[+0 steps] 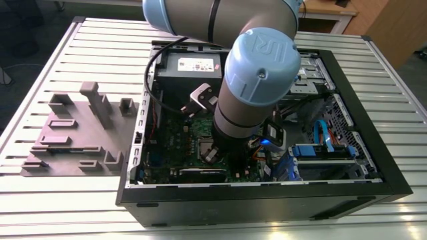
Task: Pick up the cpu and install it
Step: 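Install the first cpu locking lever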
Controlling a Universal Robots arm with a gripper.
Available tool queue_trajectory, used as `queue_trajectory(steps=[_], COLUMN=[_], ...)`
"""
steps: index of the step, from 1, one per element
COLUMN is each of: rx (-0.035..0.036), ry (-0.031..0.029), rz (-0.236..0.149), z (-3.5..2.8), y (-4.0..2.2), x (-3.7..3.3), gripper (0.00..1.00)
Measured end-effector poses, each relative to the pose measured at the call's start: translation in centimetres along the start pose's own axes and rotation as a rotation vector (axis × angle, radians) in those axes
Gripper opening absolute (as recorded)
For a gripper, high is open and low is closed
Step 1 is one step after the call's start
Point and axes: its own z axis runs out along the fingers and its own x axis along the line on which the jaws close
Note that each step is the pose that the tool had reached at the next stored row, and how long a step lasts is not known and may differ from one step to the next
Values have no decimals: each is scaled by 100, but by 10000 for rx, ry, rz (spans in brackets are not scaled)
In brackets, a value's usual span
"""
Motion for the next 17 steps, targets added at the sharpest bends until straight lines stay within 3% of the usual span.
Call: queue_trajectory(steps=[9, 17], rx=[-1, 43], ry=[-3, -40], rz=[-8, -17], z=[0, 0], y=[-18, 32], x=[-18, 32], gripper=[10, 10])
